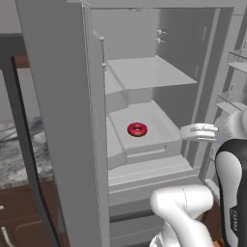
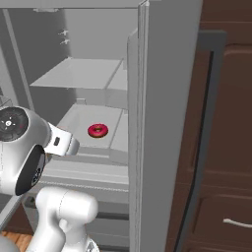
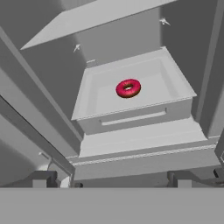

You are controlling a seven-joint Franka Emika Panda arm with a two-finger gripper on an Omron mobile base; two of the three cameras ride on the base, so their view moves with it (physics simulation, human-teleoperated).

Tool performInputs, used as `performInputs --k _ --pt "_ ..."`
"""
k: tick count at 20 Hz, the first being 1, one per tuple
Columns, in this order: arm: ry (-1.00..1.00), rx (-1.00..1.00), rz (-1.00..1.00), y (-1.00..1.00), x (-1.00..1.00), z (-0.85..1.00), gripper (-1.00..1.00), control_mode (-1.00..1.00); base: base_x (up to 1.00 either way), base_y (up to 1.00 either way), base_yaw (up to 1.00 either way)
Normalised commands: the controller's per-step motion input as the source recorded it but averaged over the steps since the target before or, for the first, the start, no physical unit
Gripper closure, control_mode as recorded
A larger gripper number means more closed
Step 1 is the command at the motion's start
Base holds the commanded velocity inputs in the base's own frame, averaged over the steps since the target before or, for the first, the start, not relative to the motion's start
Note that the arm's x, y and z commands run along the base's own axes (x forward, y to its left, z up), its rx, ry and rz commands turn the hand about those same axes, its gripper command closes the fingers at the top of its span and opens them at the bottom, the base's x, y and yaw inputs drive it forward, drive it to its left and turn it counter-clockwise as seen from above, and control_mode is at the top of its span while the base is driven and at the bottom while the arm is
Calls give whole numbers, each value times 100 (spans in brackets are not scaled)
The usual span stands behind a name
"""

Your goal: Take the donuts from the fridge and place them on the empty tray on the dining counter.

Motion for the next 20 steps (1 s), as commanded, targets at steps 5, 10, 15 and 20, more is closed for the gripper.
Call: performInputs --k 5,10,15,20 --pt "0 0 0 0 0 0 -100 100 3 5 0" --pt "0 0 0 0 0 0 -100 100 30 13 0" --pt "13 -4 0 23 24 -2 -100 -100 9 6 0" --pt "15 -7 0 18 39 -15 -100 -100 0 0 0"
